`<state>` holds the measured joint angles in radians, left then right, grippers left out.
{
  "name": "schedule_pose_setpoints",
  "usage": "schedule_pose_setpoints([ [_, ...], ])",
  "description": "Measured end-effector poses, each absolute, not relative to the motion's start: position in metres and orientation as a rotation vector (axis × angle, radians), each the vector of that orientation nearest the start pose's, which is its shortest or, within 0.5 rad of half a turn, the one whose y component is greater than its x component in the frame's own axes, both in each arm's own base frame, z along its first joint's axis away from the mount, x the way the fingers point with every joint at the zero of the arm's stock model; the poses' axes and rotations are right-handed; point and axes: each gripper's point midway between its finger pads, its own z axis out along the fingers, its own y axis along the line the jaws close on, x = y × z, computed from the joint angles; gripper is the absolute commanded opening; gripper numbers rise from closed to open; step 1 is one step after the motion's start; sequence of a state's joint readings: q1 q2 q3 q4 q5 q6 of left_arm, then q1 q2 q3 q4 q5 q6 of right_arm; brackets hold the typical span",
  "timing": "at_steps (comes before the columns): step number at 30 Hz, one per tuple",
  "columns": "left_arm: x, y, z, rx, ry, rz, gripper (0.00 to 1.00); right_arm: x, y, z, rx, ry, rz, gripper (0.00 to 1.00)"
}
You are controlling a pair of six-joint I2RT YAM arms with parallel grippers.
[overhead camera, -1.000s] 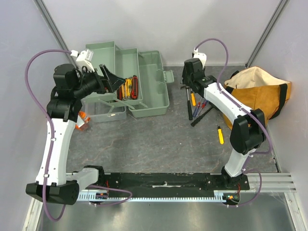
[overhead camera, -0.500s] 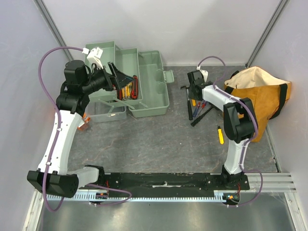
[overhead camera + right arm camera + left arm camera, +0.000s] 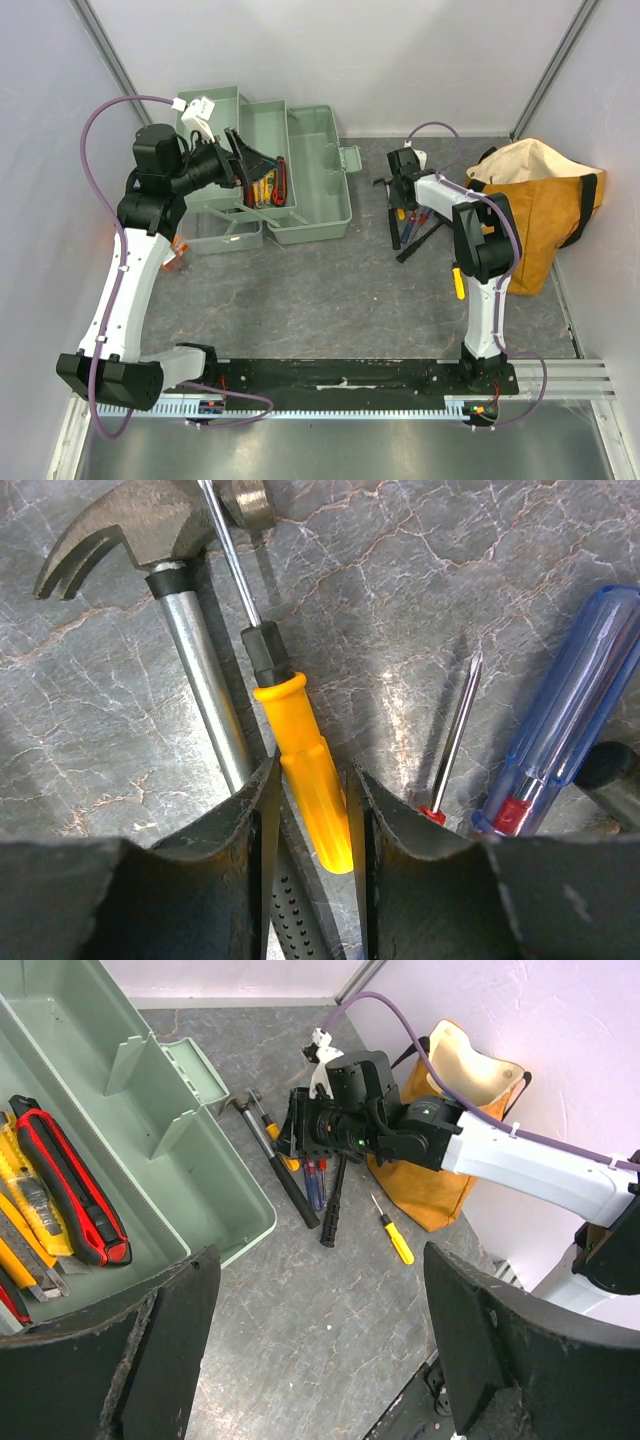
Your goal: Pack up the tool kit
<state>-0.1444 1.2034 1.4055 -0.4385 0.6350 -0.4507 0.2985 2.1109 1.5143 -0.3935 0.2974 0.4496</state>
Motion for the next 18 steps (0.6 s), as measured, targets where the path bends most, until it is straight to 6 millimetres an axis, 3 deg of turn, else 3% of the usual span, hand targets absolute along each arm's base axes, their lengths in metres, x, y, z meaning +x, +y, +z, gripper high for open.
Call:
schedule_pose_setpoints([
  [8, 0.322, -0.167, 0.384, 0.189, 1.863, -0.990, 0.87, 0.493, 0.117, 0.027, 0.256, 2.471, -0.069, 0.00],
  [14, 0.322, -0.168, 0.384, 0.190, 1.863, -0.991, 0.87, 0.494, 0.117, 0.033, 0.254, 2.462, -0.064, 0.00],
  [18, 0.322, -0.168, 0.383, 0.190, 1.864, -0.992, 0.87, 0.496, 0.125, 0.069, 0.246, 2.408, 0.018, 0.00],
])
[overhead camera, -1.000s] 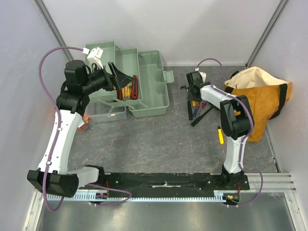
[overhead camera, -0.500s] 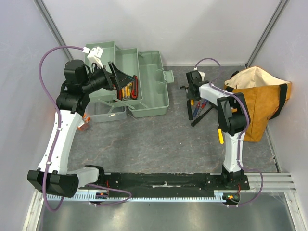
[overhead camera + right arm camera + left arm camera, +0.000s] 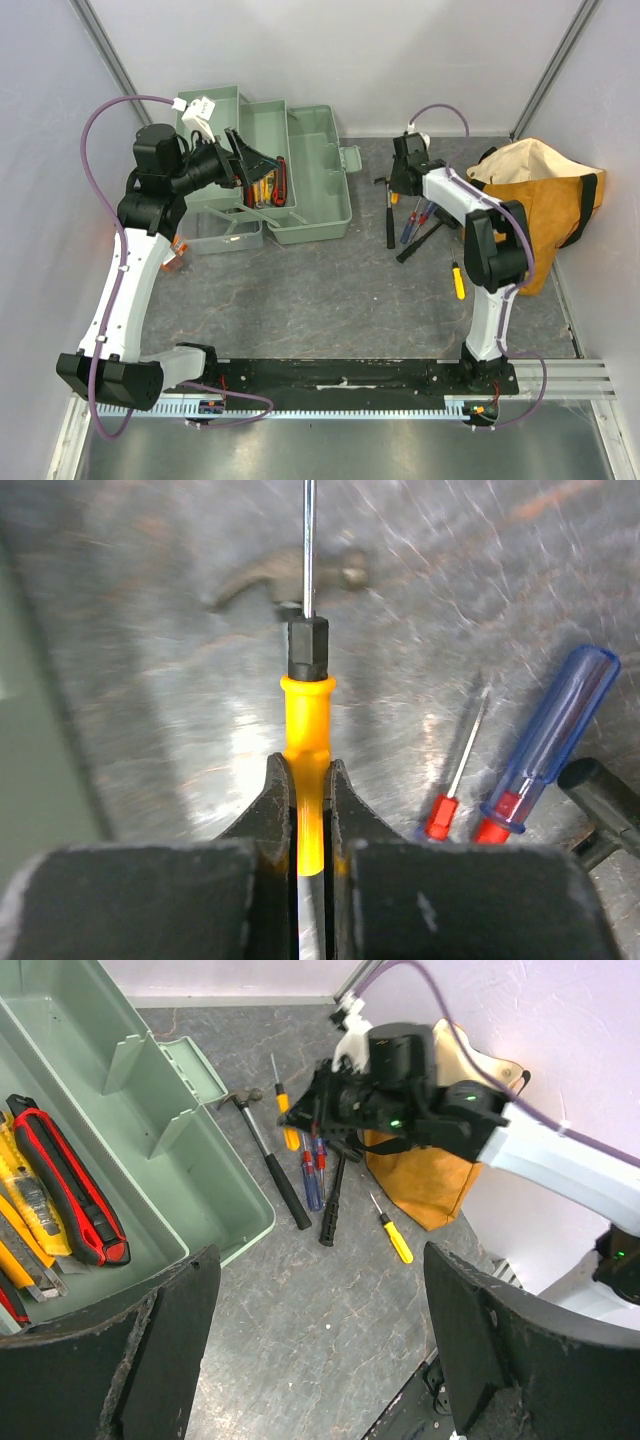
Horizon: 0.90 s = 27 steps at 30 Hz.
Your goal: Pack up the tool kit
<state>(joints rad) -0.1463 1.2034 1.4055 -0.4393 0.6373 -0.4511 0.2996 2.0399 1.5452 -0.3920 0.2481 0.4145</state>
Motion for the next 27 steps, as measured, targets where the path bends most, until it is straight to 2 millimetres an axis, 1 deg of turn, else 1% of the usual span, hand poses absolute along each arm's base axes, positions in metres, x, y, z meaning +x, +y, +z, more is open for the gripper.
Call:
schedule_pose_setpoints([
  [2, 0.322, -0.168, 0.383, 0.190, 1.864, -0.991, 0.87, 0.498, 0.134, 0.100, 0.230, 2.356, 0.105, 0.00],
  [5, 0.322, -0.168, 0.384, 0.186, 1.865, -0.994, 0.87, 0.501, 0.159, 0.170, 0.173, 2.212, 0.324, 0.00],
  [7, 0.321, -0.168, 0.384, 0.178, 1.867, -1.002, 0.87, 0.499, 0.182, 0.218, 0.108, 2.101, 0.506, 0.00],
  [8, 0.321, -0.169, 0.385, 0.172, 1.868, -1.010, 0.87, 0.496, 0.195, 0.244, 0.069, 2.033, 0.608, 0.00],
  [11, 0.320, -0.173, 0.392, 0.179, 1.841, -1.054, 0.87, 0.479, 0.234, 0.305, -0.057, 1.851, 0.887, 0.00],
  [13, 0.319, -0.179, 0.402, 0.201, 1.796, -1.100, 0.87, 0.462, 0.261, 0.334, -0.146, 1.752, 1.058, 0.00],
  [14, 0.319, -0.181, 0.407, 0.210, 1.773, -1.123, 0.87, 0.453, 0.274, 0.343, -0.189, 1.718, 1.128, 0.00],
  [16, 0.317, -0.185, 0.415, 0.229, 1.735, -1.164, 0.87, 0.433, 0.296, 0.353, -0.261, 1.680, 1.241, 0.00],
  [18, 0.316, -0.189, 0.421, 0.247, 1.697, -1.207, 0.87, 0.410, 0.321, 0.363, -0.348, 1.640, 1.356, 0.00],
  [22, 0.315, -0.194, 0.426, 0.277, 1.655, -1.246, 0.86, 0.364, 0.364, 0.380, -0.521, 1.564, 1.554, 0.01],
  [24, 0.316, -0.195, 0.425, 0.283, 1.648, -1.254, 0.85, 0.345, 0.379, 0.384, -0.591, 1.536, 1.629, 0.02],
  [25, 0.317, -0.196, 0.423, 0.280, 1.652, -1.257, 0.84, 0.339, 0.384, 0.385, -0.614, 1.526, 1.652, 0.02],
  [27, 0.317, -0.196, 0.421, 0.276, 1.656, -1.259, 0.79, 0.330, 0.392, 0.387, -0.651, 1.514, 1.692, 0.02],
])
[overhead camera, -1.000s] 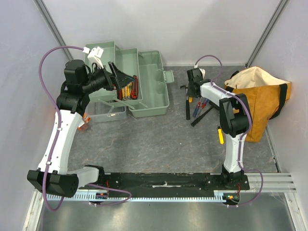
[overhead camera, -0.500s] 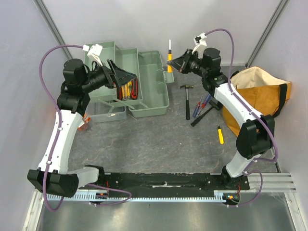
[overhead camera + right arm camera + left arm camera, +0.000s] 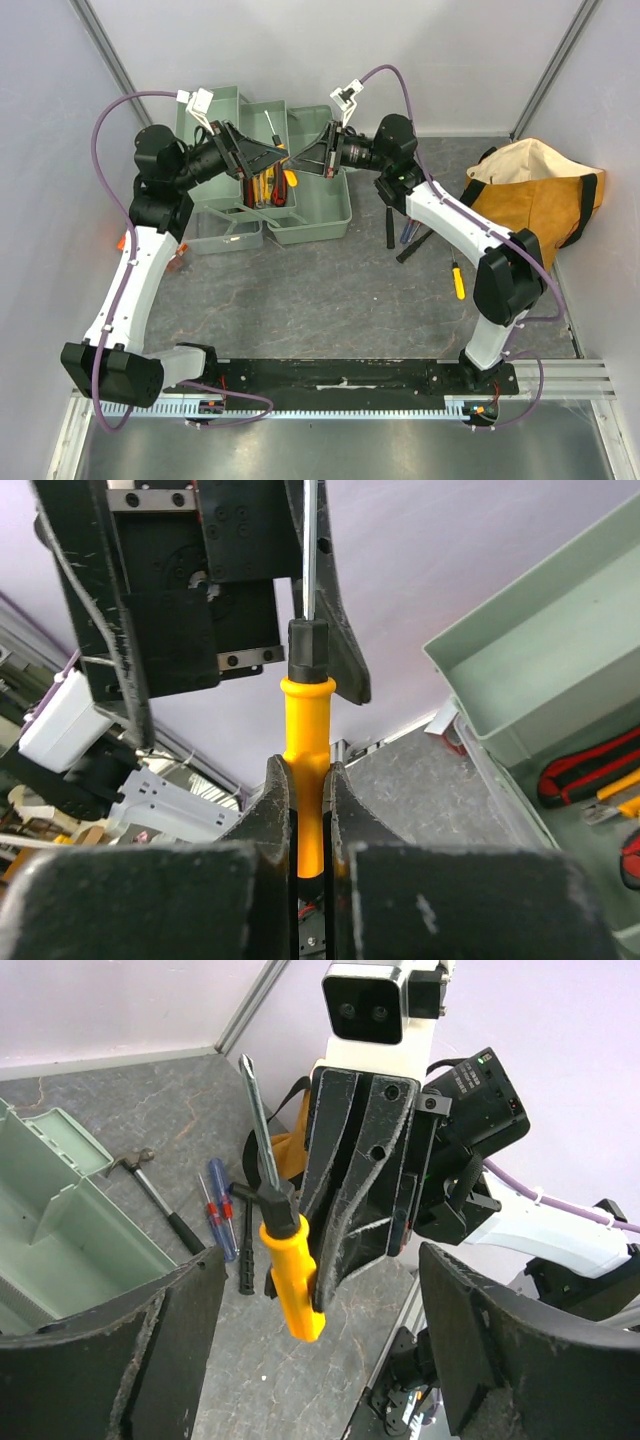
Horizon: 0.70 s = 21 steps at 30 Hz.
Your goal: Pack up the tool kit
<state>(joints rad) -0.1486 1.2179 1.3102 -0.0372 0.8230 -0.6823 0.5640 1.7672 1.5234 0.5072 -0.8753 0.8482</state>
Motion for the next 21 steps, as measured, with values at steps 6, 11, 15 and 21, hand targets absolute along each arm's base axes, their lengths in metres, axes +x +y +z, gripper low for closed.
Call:
schedule_pose_setpoints([
  [6, 0.318, -0.195, 0.419, 0.272, 1.659, -1.256, 0.61, 0.321, 0.398, 0.393, -0.696, 1.499, 1.743, 0.02],
  [11, 0.318, -0.196, 0.416, 0.265, 1.671, -1.257, 0.49, 0.314, 0.401, 0.395, -0.730, 1.487, 1.765, 0.03],
  [15, 0.318, -0.196, 0.415, 0.263, 1.675, -1.258, 0.31, 0.309, 0.406, 0.391, -0.748, 1.496, 1.783, 0.03],
  [21, 0.321, -0.193, 0.408, 0.234, 1.706, -1.222, 0.02, 0.308, 0.410, 0.384, -0.763, 1.516, 1.788, 0.63],
])
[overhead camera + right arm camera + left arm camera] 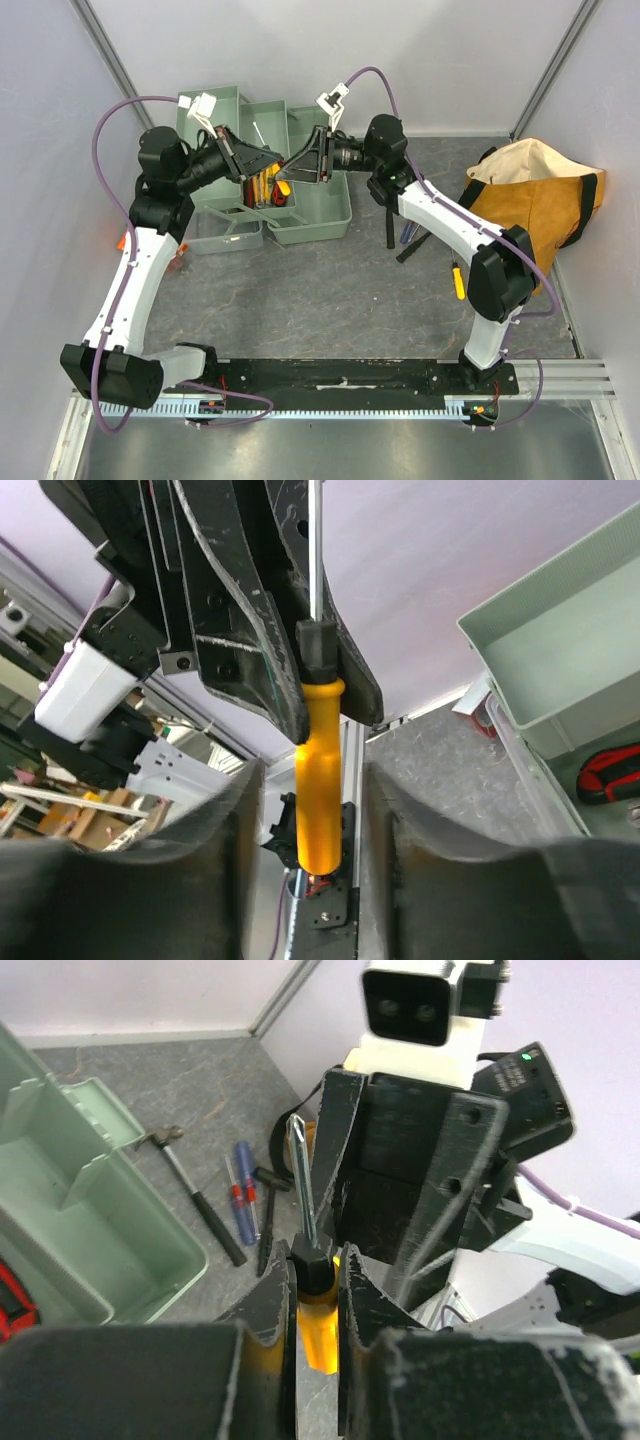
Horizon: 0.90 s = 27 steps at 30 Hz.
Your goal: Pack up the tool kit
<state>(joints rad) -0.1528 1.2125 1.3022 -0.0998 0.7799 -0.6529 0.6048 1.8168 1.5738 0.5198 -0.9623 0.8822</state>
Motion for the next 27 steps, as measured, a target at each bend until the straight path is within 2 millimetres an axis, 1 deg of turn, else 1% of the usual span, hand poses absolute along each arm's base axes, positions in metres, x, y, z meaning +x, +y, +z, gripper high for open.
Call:
schedule_pose_setpoints([
  [1, 0.323, -0.191, 0.405, 0.222, 1.717, -1.207, 0.02, 0.308, 0.410, 0.382, -0.756, 1.527, 1.785, 0.70],
  [3, 0.327, -0.186, 0.398, 0.186, 1.756, -1.158, 0.02, 0.315, 0.411, 0.377, -0.741, 1.547, 1.747, 0.78],
  [6, 0.332, -0.173, 0.393, 0.144, 1.809, -1.048, 0.02, 0.332, 0.412, 0.363, -0.683, 1.622, 1.644, 0.82],
  [8, 0.335, -0.163, 0.398, 0.136, 1.821, -0.975, 0.02, 0.345, 0.408, 0.353, -0.632, 1.675, 1.571, 0.84],
  [10, 0.340, -0.148, 0.404, 0.116, 1.834, -0.891, 0.02, 0.358, 0.400, 0.343, -0.584, 1.727, 1.509, 0.84],
  [12, 0.349, -0.127, 0.408, 0.079, 1.851, -0.787, 0.02, 0.374, 0.385, 0.337, -0.522, 1.768, 1.443, 0.84],
  [14, 0.360, -0.106, 0.406, 0.035, 1.877, -0.673, 0.02, 0.391, 0.365, 0.334, -0.449, 1.796, 1.368, 0.84],
  [16, 0.372, -0.083, 0.400, -0.020, 1.919, -0.551, 0.02, 0.410, 0.338, 0.332, -0.361, 1.824, 1.266, 0.83],
  [17, 0.376, -0.075, 0.396, -0.038, 1.941, -0.507, 0.02, 0.419, 0.323, 0.331, -0.311, 1.835, 1.199, 0.84],
  [19, 0.386, -0.061, 0.382, -0.064, 2.005, -0.428, 0.02, 0.438, 0.290, 0.327, -0.206, 1.862, 1.036, 0.84],
  [22, 0.401, -0.050, 0.359, -0.074, 2.116, -0.345, 0.02, 0.449, 0.260, 0.322, -0.130, 1.890, 0.865, 0.83],
  [25, 0.421, -0.037, 0.338, -0.091, 2.194, -0.255, 0.02, 0.451, 0.246, 0.312, -0.102, 1.927, 0.771, 0.83],
  [27, 0.431, -0.029, 0.318, -0.107, 2.257, -0.195, 0.02, 0.450, 0.238, 0.300, -0.088, 1.957, 0.724, 0.84],
])
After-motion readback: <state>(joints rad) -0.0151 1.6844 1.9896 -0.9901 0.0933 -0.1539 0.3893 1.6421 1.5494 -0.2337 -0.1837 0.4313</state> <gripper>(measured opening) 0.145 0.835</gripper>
